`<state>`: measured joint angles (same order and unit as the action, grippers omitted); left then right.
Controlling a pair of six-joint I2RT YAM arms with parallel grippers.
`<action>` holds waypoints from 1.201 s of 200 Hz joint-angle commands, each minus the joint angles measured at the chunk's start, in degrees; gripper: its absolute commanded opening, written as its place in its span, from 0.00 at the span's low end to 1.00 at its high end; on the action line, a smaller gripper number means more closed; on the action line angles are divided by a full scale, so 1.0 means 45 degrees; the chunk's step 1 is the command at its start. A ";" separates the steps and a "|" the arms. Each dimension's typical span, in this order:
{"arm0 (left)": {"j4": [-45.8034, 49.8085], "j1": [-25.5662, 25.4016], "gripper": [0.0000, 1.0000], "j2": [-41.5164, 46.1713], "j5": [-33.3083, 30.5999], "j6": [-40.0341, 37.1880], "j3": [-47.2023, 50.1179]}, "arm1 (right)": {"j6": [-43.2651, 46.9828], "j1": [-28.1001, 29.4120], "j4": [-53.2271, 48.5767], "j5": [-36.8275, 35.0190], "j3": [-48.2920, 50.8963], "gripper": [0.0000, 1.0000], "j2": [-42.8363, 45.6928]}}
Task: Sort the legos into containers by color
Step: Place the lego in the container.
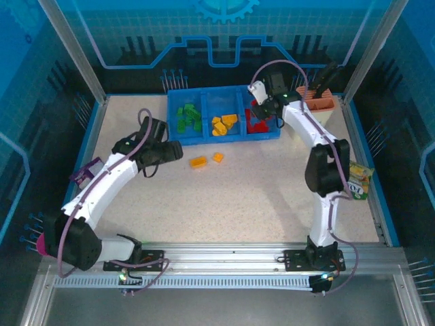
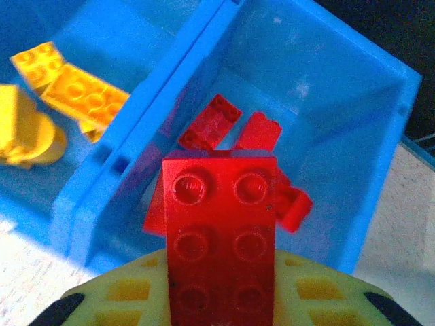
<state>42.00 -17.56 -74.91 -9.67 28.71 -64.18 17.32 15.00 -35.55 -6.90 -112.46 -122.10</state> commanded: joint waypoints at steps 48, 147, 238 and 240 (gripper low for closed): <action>0.0237 -0.1299 0.80 0.0870 -0.0351 0.2565 0.1626 | 0.0168 -0.0828 -0.2070 0.0126 -0.5659 0.26 -0.4378; -0.0747 -0.1923 0.83 -0.2238 -0.1131 0.1809 0.0219 | 0.0613 -0.0804 -0.1533 0.0673 -0.5760 0.44 -0.4765; -0.1717 -0.2015 0.84 -0.5972 -0.0365 0.1552 -0.1908 | 0.1242 -0.0531 -0.1006 0.1083 -0.4214 0.56 -0.2895; -0.1726 -0.2015 0.84 -0.6053 -0.0345 0.1551 -0.1938 | 0.1261 -0.0524 -0.1006 0.1069 -0.4184 0.56 -0.2849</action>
<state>35.64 -26.22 -98.54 -12.80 36.93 -70.00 21.50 11.94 -40.27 -3.38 -132.49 -140.53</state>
